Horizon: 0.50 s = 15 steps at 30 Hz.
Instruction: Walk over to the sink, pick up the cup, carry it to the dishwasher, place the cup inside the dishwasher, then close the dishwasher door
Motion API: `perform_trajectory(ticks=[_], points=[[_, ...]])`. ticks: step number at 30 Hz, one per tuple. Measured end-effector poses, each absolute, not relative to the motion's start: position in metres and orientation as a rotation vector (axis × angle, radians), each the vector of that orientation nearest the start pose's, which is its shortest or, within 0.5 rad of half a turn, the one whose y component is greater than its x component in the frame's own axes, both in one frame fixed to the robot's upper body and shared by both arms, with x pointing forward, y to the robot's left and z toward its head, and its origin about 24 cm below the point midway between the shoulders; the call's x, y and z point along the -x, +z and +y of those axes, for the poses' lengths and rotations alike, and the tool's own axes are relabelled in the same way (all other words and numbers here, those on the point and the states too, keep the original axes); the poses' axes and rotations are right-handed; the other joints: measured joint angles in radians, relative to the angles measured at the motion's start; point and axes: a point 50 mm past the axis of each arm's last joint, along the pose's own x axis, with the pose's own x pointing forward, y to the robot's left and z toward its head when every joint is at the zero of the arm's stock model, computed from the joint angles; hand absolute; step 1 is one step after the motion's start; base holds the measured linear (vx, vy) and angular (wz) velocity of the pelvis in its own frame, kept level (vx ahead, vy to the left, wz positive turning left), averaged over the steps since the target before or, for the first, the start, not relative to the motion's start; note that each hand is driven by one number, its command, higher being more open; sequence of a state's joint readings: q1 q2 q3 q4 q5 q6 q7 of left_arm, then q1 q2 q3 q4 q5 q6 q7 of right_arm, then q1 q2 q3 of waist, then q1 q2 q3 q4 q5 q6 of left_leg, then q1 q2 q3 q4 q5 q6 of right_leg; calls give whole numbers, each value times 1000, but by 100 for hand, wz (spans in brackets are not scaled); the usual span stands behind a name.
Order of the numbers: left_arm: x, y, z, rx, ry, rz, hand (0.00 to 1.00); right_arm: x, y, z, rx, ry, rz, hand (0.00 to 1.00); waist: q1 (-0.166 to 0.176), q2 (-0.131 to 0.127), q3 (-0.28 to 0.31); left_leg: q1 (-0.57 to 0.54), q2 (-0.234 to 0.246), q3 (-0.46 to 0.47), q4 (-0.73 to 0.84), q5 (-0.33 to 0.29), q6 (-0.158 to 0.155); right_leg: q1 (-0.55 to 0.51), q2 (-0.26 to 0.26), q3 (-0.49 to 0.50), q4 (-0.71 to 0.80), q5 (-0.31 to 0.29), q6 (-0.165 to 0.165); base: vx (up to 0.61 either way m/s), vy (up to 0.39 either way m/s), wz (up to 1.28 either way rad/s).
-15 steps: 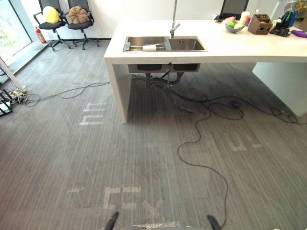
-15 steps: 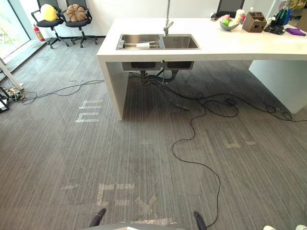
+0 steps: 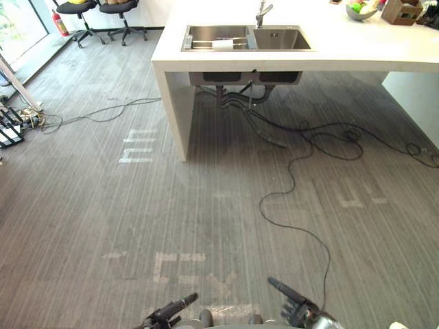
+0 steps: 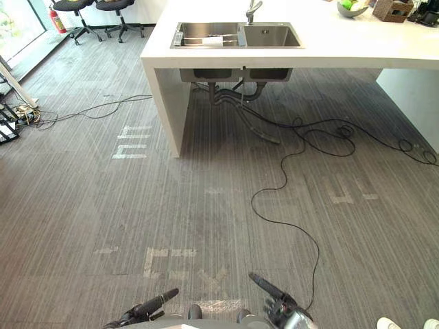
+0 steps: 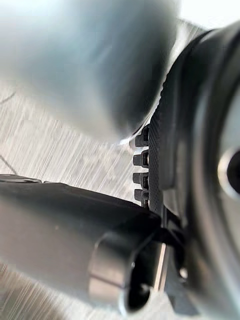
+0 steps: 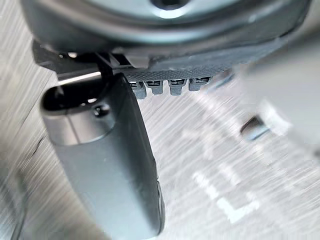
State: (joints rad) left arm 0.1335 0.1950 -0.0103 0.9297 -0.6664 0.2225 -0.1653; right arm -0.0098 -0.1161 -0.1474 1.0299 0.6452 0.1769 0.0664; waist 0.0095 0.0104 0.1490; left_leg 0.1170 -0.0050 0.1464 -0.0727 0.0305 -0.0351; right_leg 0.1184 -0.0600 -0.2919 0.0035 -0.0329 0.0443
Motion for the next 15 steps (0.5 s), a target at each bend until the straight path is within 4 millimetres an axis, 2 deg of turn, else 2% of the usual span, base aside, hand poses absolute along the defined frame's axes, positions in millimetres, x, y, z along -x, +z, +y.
perform_trajectory(ticks=[4,8,15], points=[[-95,-155,200,478,275,1120,100,-132,-152,-191,-630,-374,1036,100,3,0,5,5,-3,-7,-14,10,9,4,-2,-14,-3,0,0,-38,-5,7],[-99,-155,195,371,274,1117,100,-119,-157,-191,-591,-374,1081,100,2,0,10,10,-8,-8,-14,10,9,13,-7,-20,-7,0,0,-16,6,4],[-103,-155,191,278,253,1093,100,-111,-159,-193,-537,-371,1094,100,-1,-3,19,34,-9,-1,-20,10,9,41,-7,-24,-13,0,0,-39,-3,1]])
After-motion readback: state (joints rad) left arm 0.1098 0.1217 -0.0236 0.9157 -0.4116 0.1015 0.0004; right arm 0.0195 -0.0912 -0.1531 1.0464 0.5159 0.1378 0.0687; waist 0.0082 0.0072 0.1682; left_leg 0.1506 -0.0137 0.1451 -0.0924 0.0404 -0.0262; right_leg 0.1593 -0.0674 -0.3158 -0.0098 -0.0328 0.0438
